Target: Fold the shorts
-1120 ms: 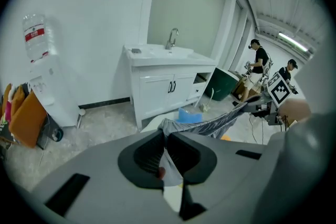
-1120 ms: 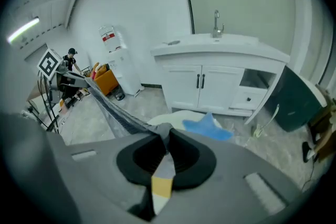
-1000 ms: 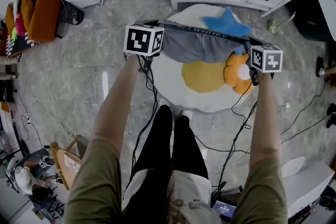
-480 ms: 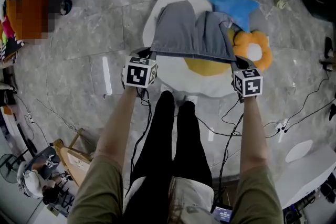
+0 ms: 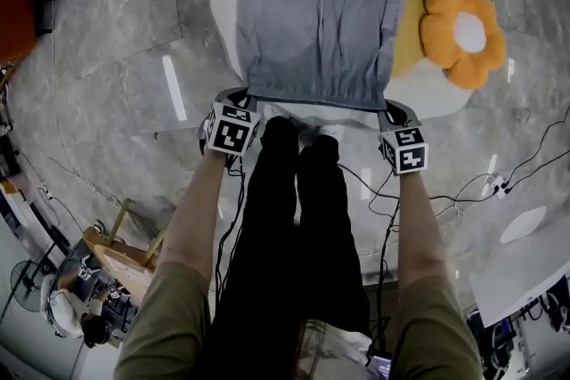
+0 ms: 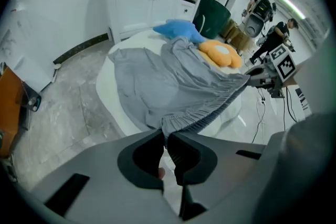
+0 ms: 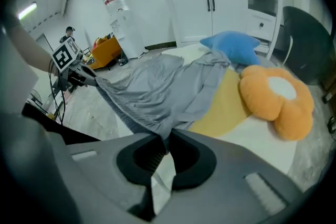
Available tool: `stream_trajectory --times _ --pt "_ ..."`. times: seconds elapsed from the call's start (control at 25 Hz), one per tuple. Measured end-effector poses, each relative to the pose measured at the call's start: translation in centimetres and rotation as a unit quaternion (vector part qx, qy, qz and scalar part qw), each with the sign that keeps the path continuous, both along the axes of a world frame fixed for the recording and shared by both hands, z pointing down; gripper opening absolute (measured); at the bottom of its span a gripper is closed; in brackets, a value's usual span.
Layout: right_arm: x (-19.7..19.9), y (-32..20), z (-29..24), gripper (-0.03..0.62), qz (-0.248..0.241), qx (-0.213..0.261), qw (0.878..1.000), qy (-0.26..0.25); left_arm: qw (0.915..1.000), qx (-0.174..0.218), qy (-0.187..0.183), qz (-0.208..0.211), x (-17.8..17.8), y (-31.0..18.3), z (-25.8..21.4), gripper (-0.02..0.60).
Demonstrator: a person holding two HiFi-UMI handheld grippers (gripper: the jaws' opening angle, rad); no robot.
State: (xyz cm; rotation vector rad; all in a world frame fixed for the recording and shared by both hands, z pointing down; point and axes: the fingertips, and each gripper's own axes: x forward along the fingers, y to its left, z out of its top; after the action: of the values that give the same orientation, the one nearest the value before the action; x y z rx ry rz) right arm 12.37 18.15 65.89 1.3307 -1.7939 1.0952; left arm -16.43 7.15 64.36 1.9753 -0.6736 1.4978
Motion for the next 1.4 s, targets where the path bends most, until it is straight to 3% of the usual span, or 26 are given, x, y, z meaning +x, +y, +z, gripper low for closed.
stream_trajectory --times 0.2,0.4,0.48,0.56,0.64,0.76,0.88,0.92,1.0,1.08,1.16,1.24,1.4 --pt "-1.9 2.4 6.5 0.017 -0.014 -0.021 0.999 0.023 0.9991 -0.025 -0.025 0.024 -1.5 3.6 7.3 0.031" --pt "-1.3 2.8 10.4 0.018 -0.011 -0.035 0.998 0.055 0.9968 -0.036 -0.043 0.057 -1.7 5.2 11.4 0.102" --pt "-1.3 3.1 11.3 0.018 -0.007 -0.054 0.997 0.057 0.9962 -0.038 -0.049 0.061 -1.9 5.5 12.0 0.139" --pt "-1.3 3.5 11.9 0.021 0.000 -0.082 0.995 0.058 0.9956 -0.053 -0.043 0.064 -1.9 5.9 12.3 0.239" --pt "-1.0 3.6 12.1 0.092 0.010 -0.105 0.993 0.057 0.9936 -0.083 -0.036 0.067 -1.9 6.6 12.2 0.357" --pt "-0.6 4.0 11.7 0.207 0.027 -0.139 0.989 0.047 0.9910 -0.104 -0.046 0.071 -2.1 6.9 11.3 0.359" --pt "0.6 4.9 11.1 0.210 0.034 -0.155 0.984 0.078 0.9870 -0.116 -0.073 0.084 -3.2 7.3 10.7 0.368" --pt "1.0 5.0 10.9 0.210 0.020 -0.145 0.984 0.104 0.9851 -0.119 -0.084 0.091 -3.7 7.4 10.8 0.371" --pt "1.1 4.9 10.3 0.210 -0.059 -0.101 0.977 0.180 0.9825 -0.126 -0.092 0.102 -4.1 7.6 10.8 0.373" --pt "-0.1 5.0 9.6 0.210 -0.159 -0.046 0.955 0.245 0.9818 -0.130 -0.088 0.106 -4.1 7.9 10.8 0.373" --pt "-1.6 6.2 9.7 0.209 -0.207 -0.029 0.944 0.255 0.9822 -0.126 -0.087 0.108 -4.3 7.9 11.0 0.373" --pt "-2.3 8.2 10.0 0.209 -0.193 -0.049 0.951 0.236 0.9833 -0.118 -0.085 0.109 -4.3 7.7 11.0 0.372" --pt "-2.6 9.5 8.4 0.210 -0.113 -0.074 0.975 0.178 0.9863 -0.111 -0.062 0.105 -2.8 7.1 9.0 0.372"
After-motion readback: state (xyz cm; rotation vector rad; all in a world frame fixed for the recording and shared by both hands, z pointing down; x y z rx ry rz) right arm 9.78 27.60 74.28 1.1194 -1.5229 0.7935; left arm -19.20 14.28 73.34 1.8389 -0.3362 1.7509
